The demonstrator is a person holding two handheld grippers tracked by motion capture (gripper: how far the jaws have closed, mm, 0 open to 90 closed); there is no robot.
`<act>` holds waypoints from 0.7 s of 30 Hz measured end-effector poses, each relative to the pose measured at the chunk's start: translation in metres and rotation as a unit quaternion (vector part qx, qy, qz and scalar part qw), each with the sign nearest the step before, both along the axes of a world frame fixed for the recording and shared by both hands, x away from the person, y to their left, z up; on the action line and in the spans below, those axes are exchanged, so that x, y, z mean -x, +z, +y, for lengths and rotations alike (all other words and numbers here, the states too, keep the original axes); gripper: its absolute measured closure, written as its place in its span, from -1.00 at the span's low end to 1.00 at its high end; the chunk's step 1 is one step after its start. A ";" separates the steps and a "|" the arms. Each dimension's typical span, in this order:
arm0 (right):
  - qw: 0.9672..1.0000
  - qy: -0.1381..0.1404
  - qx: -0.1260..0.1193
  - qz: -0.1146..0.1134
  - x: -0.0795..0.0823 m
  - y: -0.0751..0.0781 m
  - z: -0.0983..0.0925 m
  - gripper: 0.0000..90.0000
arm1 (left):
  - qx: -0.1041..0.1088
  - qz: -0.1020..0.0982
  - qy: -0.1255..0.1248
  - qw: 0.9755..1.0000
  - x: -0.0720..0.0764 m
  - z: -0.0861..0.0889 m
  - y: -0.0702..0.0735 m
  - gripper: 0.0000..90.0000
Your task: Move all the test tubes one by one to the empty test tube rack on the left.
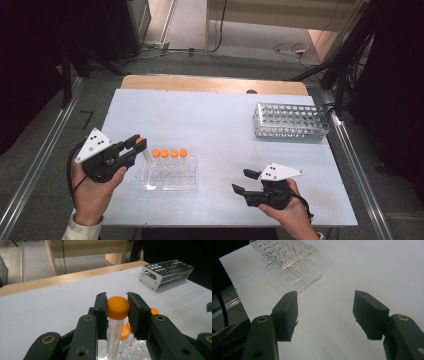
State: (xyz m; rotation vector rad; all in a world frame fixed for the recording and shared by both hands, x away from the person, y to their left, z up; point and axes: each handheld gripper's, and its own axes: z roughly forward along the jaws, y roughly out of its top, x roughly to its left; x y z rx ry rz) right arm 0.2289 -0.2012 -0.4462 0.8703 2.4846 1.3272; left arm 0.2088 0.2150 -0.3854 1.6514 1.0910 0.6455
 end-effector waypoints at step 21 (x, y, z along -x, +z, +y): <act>1.000 0.000 0.002 0.003 0.000 -0.001 0.000 -0.21 | -0.041 0.017 0.010 0.999 -0.007 -0.014 -0.028 0.56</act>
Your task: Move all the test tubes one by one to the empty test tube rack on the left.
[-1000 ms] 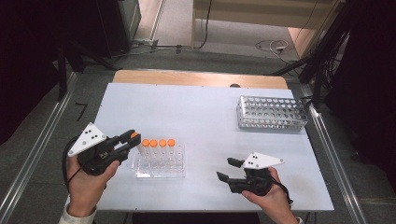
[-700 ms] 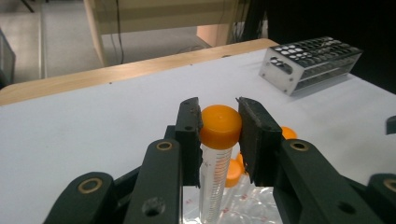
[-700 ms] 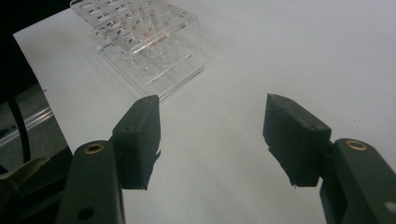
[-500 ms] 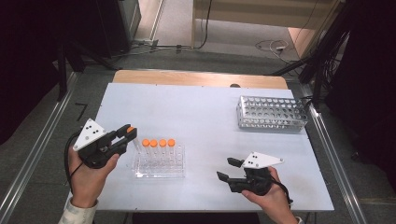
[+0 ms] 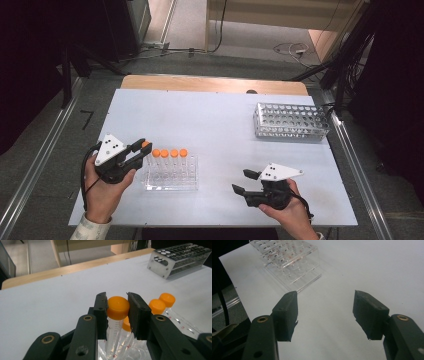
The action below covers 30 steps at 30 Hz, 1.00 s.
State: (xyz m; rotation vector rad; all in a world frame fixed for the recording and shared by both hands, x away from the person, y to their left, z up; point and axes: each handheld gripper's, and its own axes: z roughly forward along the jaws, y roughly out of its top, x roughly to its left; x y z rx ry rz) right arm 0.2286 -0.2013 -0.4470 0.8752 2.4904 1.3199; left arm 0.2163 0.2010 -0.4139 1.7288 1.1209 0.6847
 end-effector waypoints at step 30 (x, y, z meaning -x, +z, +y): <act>1.000 -0.005 0.000 -0.001 -0.001 0.000 -0.003 -0.21 | 0.035 0.018 0.007 0.999 0.007 0.002 0.001 0.21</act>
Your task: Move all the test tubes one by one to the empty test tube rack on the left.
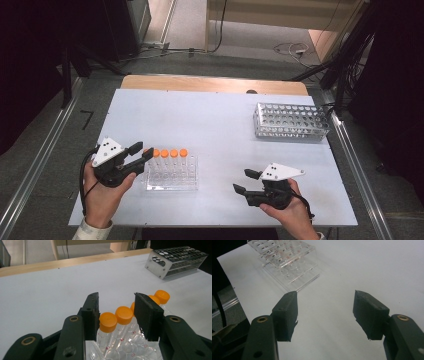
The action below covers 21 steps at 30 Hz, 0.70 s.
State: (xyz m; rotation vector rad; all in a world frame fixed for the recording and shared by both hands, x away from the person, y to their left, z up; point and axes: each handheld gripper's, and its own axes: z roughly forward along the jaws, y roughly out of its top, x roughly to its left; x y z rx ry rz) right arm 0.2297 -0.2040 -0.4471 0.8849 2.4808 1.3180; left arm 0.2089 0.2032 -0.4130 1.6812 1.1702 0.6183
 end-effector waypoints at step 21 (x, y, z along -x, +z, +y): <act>0.998 -0.056 -0.001 0.000 -0.012 -0.004 -0.029 -0.24 | 0.037 0.007 -0.003 0.999 0.026 0.021 -0.010 -0.21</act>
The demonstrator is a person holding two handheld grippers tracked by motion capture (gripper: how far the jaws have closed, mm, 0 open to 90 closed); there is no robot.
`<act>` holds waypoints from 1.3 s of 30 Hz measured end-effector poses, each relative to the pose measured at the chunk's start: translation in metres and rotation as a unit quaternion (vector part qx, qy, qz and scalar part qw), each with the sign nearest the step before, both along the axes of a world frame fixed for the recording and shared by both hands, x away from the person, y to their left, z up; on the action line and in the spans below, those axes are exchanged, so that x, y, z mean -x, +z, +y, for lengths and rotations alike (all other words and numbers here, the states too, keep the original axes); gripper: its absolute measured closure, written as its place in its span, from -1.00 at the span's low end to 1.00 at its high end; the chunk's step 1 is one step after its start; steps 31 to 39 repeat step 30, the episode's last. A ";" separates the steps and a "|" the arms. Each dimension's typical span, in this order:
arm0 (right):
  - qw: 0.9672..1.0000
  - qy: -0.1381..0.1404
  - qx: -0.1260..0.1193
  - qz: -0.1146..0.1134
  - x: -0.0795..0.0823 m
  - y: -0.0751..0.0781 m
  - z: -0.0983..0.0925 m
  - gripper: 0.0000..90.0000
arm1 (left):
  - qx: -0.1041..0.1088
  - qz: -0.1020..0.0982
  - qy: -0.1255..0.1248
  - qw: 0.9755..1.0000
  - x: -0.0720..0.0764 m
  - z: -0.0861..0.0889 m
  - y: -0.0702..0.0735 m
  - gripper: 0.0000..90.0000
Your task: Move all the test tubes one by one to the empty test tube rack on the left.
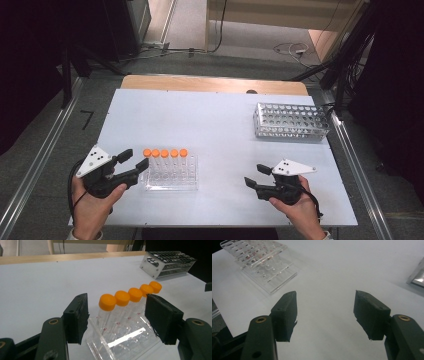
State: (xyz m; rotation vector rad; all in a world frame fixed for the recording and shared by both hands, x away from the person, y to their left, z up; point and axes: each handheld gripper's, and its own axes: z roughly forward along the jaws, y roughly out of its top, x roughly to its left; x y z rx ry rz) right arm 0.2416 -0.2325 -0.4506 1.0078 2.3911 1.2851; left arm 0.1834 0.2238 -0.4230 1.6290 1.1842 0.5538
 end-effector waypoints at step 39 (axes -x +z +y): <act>0.959 -0.280 0.036 0.013 -0.016 -0.035 -0.165 -0.43 | -0.031 0.071 0.140 0.987 -0.003 0.049 -0.066 -0.42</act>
